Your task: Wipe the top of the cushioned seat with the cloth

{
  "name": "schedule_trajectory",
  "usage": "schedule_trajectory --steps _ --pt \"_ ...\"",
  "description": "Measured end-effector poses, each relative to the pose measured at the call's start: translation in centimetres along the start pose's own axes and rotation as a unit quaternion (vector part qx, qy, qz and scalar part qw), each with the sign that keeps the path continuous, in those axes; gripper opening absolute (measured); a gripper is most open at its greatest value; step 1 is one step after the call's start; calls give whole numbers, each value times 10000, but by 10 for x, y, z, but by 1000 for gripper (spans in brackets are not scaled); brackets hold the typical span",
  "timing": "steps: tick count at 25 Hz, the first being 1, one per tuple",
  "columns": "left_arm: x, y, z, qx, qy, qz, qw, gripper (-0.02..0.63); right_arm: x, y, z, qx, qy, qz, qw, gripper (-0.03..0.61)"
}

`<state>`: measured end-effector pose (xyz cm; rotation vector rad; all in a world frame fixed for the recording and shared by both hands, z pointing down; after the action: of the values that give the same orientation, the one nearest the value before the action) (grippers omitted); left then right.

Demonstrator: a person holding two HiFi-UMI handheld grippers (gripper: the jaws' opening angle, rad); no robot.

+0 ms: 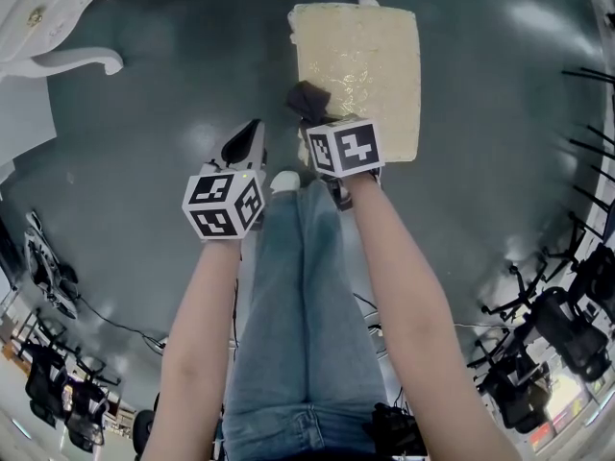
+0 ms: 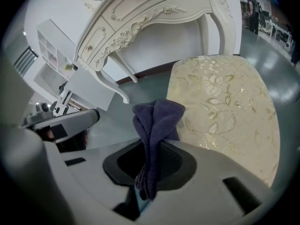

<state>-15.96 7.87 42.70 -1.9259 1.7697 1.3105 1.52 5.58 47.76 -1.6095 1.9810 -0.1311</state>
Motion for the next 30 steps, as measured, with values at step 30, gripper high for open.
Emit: schedule_trajectory --steps 30 --pt "26 -23 -9 -44 -13 -125 9999 5 25 -27 61 623 -934 -81 9936 44"
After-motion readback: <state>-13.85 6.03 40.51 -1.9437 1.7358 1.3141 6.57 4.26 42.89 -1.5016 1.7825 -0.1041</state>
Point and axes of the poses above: the fingertips, and each gripper's own axes: z backward along the fingers, y to its left, x out of its top, the point moved 10 cm from there along z, backward along the fingers, and after that the axes turned 7 degrees about -y, right-handed, at the moved point
